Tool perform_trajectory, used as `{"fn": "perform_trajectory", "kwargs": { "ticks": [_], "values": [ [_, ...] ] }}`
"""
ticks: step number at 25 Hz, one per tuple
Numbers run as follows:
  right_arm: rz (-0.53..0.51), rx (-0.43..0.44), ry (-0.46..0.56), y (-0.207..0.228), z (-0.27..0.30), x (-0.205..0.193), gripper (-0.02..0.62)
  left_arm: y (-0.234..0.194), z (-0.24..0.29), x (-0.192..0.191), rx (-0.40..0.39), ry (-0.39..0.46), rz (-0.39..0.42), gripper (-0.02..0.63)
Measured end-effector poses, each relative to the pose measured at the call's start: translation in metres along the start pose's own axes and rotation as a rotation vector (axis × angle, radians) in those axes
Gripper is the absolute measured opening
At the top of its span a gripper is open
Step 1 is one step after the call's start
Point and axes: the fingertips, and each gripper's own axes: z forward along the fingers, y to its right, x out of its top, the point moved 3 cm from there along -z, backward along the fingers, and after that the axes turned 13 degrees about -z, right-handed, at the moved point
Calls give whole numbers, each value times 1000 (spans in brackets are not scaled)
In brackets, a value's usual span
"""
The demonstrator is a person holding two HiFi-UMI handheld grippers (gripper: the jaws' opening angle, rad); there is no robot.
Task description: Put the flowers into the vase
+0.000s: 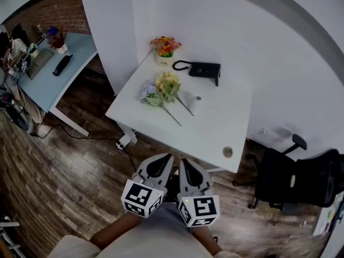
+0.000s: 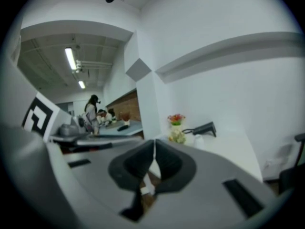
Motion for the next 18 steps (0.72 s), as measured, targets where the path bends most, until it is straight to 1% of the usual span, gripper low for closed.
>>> {"fn": "perform_trajectory", "kwargs": {
  "ticks": [9,18],
  "values": [
    [12,6,-17,38,49,3,25,-22,52,11,6,-19,-12,20],
    [40,49,-47,87,110,1,25,-54,123,23,37,-68,-41,20]
  ]
}}
